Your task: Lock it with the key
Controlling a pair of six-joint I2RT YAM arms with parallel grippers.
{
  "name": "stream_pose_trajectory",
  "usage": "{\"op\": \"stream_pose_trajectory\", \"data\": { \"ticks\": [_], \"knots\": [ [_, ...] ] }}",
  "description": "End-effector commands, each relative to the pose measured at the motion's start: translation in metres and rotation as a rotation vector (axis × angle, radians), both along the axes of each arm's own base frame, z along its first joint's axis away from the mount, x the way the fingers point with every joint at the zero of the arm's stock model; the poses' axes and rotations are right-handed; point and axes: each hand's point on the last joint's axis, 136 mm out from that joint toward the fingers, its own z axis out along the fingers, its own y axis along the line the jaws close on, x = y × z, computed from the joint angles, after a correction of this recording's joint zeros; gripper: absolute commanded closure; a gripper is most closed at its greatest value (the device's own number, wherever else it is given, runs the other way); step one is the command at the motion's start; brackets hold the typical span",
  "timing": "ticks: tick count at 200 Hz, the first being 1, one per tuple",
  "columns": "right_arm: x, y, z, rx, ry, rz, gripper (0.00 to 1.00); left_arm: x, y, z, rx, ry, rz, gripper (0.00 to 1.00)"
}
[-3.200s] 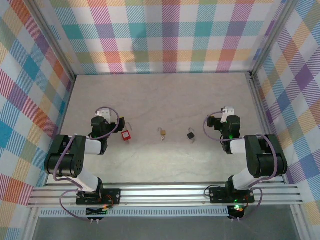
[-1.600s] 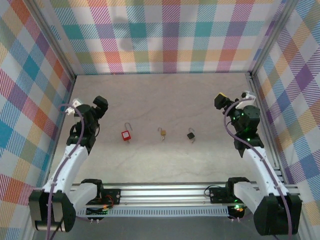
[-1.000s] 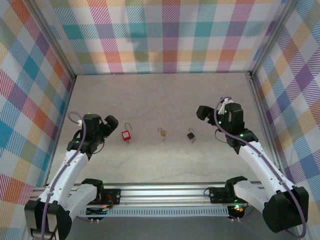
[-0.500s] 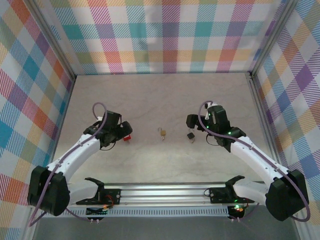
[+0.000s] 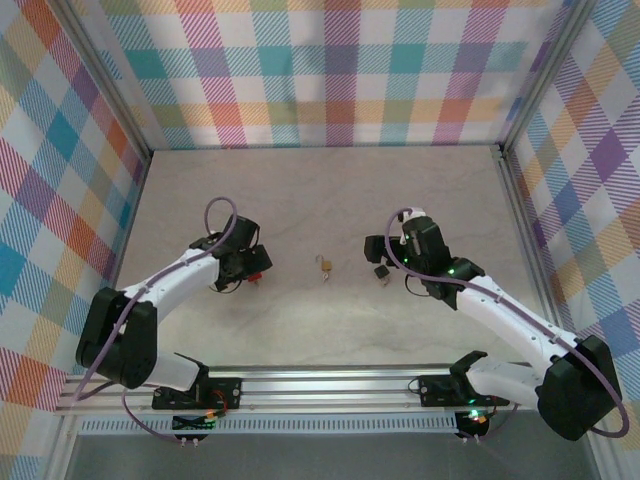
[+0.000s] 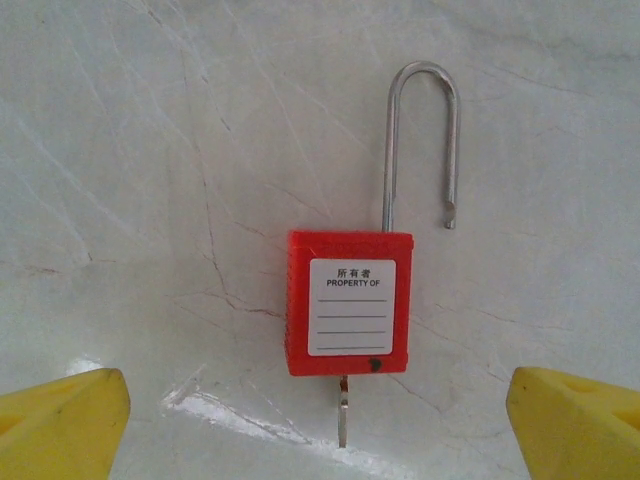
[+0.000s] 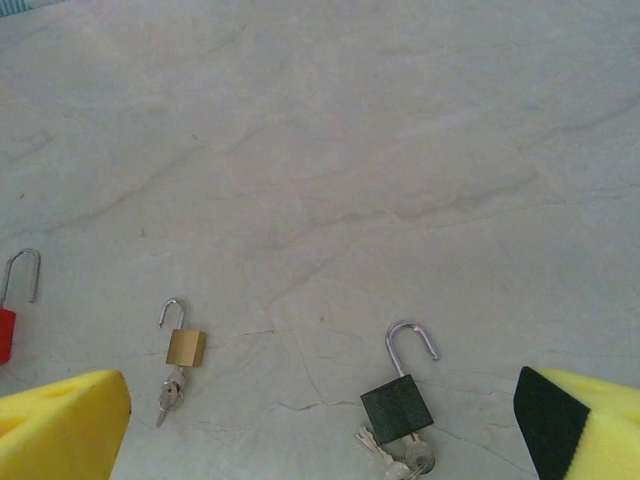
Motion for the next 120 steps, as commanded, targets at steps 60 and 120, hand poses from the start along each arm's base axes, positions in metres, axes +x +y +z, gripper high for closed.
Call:
{"op": "stream_pose_trajectory", "data": {
  "ticks": [60,120],
  "knots": [
    [-0.004,0.014,0.009,-0.017,-0.065,0.052,0.01,0.007,-0.005,-0.020,0.038,0.070,-0.006,0.08],
    [-0.006,0.021,0.007,-0.035,-0.068,0.075,0.01,0.009,-0.007,-0.031,0.038,0.091,-0.007,0.17]
  ]
}}
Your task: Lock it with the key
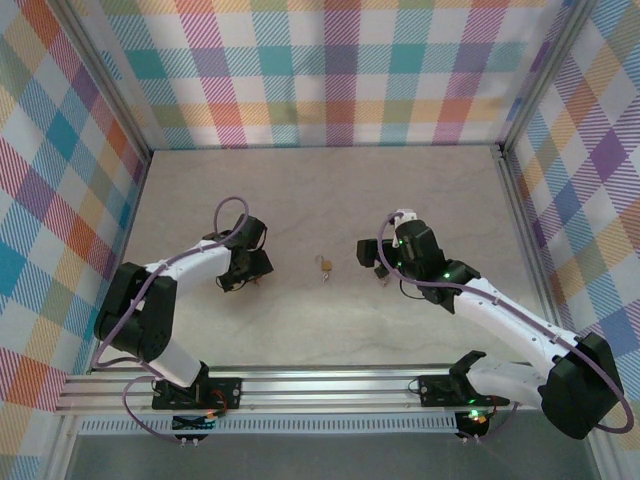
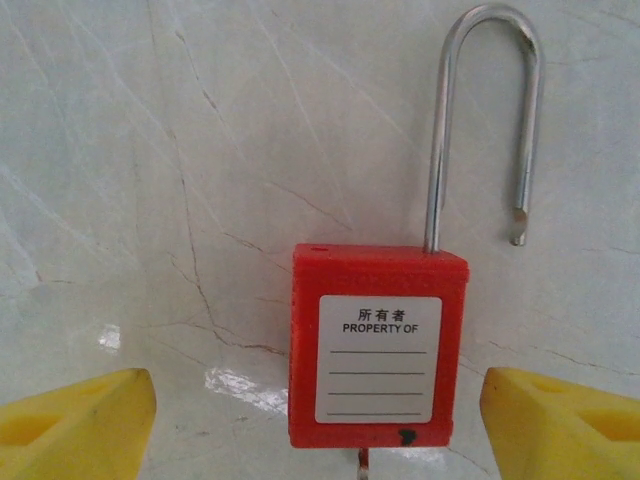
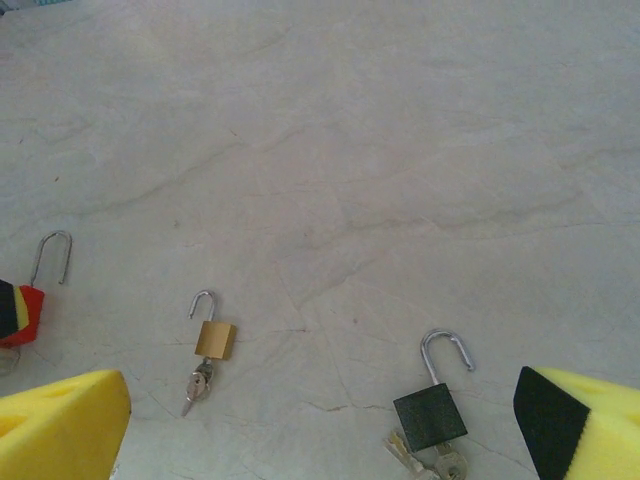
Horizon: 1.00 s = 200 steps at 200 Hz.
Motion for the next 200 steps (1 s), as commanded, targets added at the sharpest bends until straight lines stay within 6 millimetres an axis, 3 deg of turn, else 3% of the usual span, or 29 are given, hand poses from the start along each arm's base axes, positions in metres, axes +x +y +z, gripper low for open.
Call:
{"op": "stream_pose_trajectory", "data": {
  "ticks": [1,200],
  "knots": [
    [0.001,0.003,0.002,-0.020,-0.028,0.013,0.01,0.006,-0.006,0.001,-0.003,-0.010,-0.007,0.17],
    [-0.002,0.009,0.005,-0.058,-0.057,0.029,0.01,0.011,-0.010,-0.014,0.004,0.022,-0.017,0.39]
  ]
}}
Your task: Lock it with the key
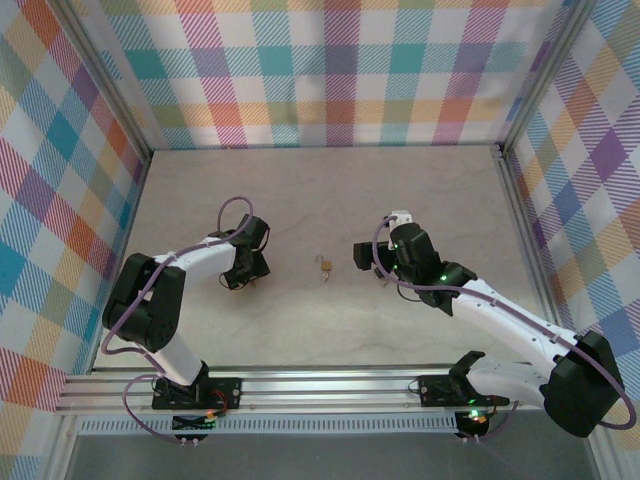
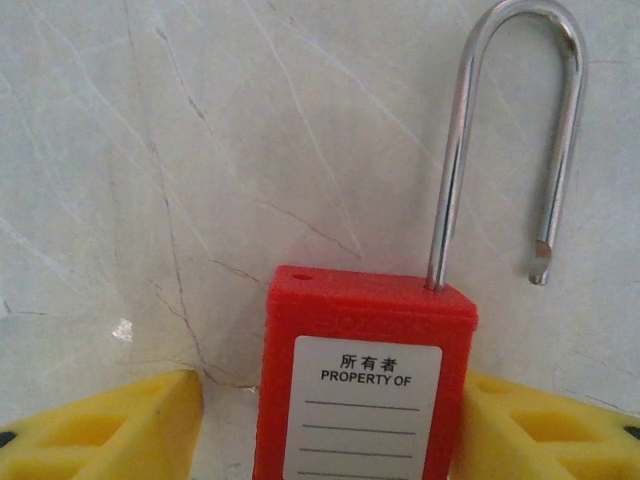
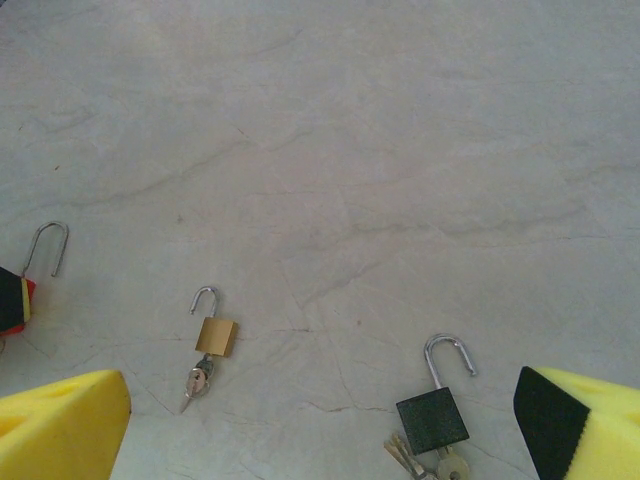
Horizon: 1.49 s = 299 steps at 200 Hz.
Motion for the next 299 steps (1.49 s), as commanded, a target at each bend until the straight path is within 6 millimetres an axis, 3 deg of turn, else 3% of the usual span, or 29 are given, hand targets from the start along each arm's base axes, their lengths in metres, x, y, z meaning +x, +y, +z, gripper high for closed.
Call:
{"op": "stream_pose_trajectory", "data": {
  "ticks": [1,130,161,176,197,201,240,299],
  "knots": [
    [0.001,0.002,0.003,-0.016,-0.025,0.009,0.01,0.006,-0.010,-0.001,-0.019,-0.002,-0.019,0.39],
    [0.001,0.005,0.003,-0.032,-0.030,0.016,0.01,0.006,-0.012,-0.008,-0.024,0.012,-0.032,0.54],
    [0.001,0.006,0.003,-0.034,-0.031,0.020,0.01,0.006,-0.013,-0.008,-0.029,0.013,-0.038,0.62],
    [0.000,0.006,0.002,-0.035,-0.029,0.021,0.01,0.006,-0.015,-0.007,-0.034,0.011,-0.042,0.71],
    [0.000,0.008,0.002,-0.037,-0.029,0.026,0.01,0.005,-0.017,-0.004,-0.042,0.012,-0.049,0.96],
    [0.000,0.008,0.002,-0.038,-0.029,0.026,0.01,0.005,-0.017,-0.003,-0.045,0.009,-0.052,1.00],
    [-0.003,0.018,0.001,-0.016,-0.009,0.073,0.01,0.005,-0.037,0.022,-0.075,-0.061,-0.109,1.00],
    [-0.009,0.026,0.002,0.021,0.040,0.104,0.01,-0.006,-0.101,0.078,-0.239,-0.192,-0.324,1.00]
  ]
}}
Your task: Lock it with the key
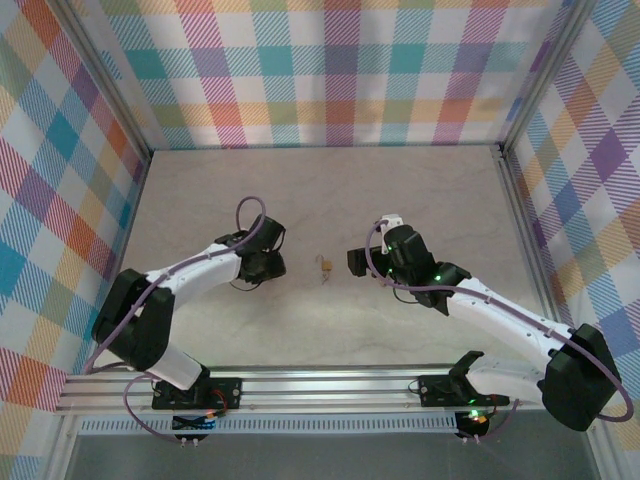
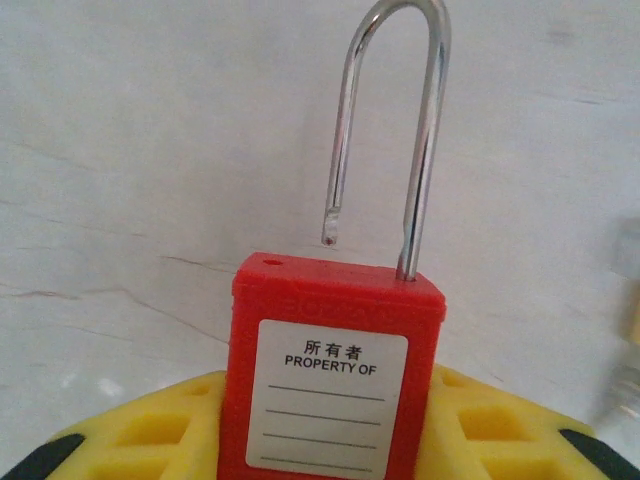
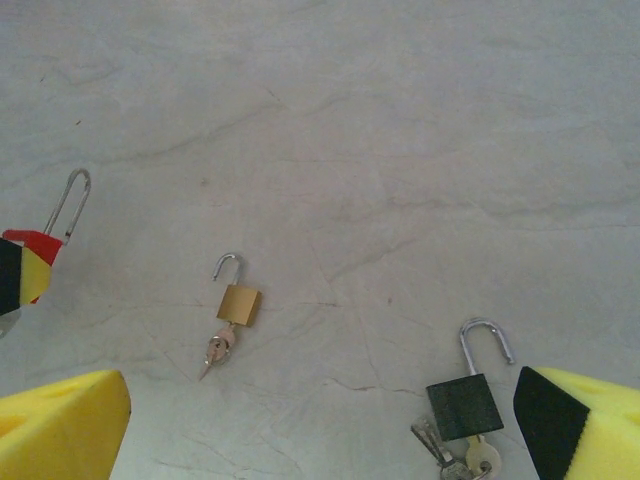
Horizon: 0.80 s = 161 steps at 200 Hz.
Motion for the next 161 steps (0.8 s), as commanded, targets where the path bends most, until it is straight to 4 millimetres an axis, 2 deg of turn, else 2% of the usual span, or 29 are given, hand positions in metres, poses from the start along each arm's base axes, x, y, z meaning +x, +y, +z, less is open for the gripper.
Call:
{"op": "stream_pose_trajectory", "data": {
  "ticks": [1,21,38,65,86,106,130,161],
  "knots": [
    [0.000,0.009,0.014,0.033,0.004,0.019,0.01,0.000,-0.031,0.032,-0.097,-0.066,-0.114,1.00],
    [0.000,0.008,0.013,0.025,0.026,0.012,0.01,-0.011,-0.045,0.049,-0.100,-0.084,-0.207,1.00],
    [-0.002,0.011,0.014,0.039,0.045,0.023,0.01,-0.023,-0.049,0.063,-0.067,-0.091,-0.275,1.00],
    [-0.004,0.012,0.016,0.064,0.073,0.025,0.01,-0.044,-0.043,0.084,0.018,-0.091,-0.358,1.00],
    [-0.005,0.010,0.018,0.073,0.085,0.014,0.01,-0.056,-0.030,0.100,0.110,-0.099,-0.423,1.00],
    [-0.006,0.010,0.023,0.114,0.111,0.019,0.01,-0.059,-0.013,0.109,0.222,-0.112,-0.487,1.00],
    [-0.010,0.011,0.027,0.174,0.141,0.034,0.01,-0.057,0.000,0.111,0.341,-0.155,-0.548,1.00],
    [-0.015,0.014,0.032,0.258,0.201,0.054,0.01,-0.051,-0.012,0.119,0.335,-0.361,-0.614,1.00]
  ]
}}
